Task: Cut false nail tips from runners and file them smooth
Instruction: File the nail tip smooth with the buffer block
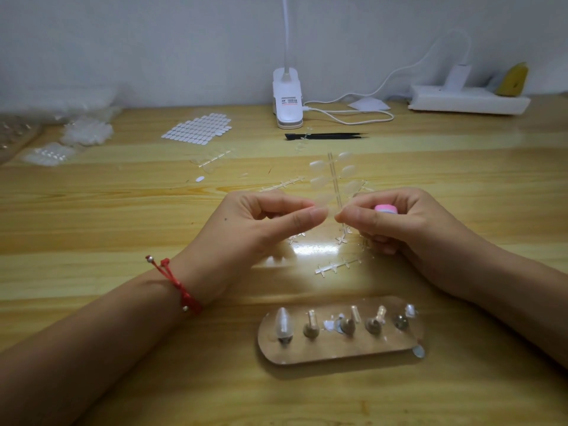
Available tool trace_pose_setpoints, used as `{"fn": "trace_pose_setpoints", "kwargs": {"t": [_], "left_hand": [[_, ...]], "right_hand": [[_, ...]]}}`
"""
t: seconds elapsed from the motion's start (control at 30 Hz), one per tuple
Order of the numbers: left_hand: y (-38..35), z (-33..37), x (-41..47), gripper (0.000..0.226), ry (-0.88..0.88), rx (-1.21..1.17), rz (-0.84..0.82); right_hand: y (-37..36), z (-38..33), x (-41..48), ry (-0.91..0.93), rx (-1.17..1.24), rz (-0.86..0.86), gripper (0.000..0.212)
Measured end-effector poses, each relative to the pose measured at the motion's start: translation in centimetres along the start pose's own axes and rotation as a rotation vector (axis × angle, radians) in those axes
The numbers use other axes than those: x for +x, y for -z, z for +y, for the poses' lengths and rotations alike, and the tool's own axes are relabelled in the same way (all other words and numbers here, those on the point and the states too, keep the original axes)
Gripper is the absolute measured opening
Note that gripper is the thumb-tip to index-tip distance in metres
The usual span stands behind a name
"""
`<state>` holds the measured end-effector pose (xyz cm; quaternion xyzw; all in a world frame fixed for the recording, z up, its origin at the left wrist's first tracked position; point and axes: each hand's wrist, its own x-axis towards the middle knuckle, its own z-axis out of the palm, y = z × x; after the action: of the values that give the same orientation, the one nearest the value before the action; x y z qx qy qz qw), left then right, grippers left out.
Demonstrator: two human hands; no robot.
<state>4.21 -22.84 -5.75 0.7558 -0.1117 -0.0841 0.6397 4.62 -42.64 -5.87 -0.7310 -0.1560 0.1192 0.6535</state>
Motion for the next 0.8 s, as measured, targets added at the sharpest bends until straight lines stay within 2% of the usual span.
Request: {"fn": "trace_pose_setpoints", "kwargs": {"t": [0.27, 0.47, 0.57, 0.73, 0.8], "left_hand": [[-0.1, 0.2, -0.1, 0.033, -0.028, 0.009, -0.033], [-0.1, -0.3, 0.2, 0.021, -0.063, -0.025, 0.083], [-0.3, -0.3, 0.0, 0.017, -0.136, 0.015, 0.117], [-0.6, -0.5, -0.4, 0.014, -0.310, 0.221, 0.177], [-0.8, -0.3, -0.8, 0.011, -0.412, 0.287, 0.195]], "right_hand": [[-0.2, -0.1, -0.1, 0.009, 0.000, -0.035, 0.013], [-0.3, 0.2, 0.0, 0.003, 0.017, 0.161, 0.027], [-0.6, 0.1, -0.2, 0.046, 0.000, 0.213, 0.021], [-1.0, 0.1, -0.2, 0.065, -0.118, 0.262, 0.013], [-1.0, 0.1, -0.2, 0.055, -0.157, 0.285, 0.022]]}}
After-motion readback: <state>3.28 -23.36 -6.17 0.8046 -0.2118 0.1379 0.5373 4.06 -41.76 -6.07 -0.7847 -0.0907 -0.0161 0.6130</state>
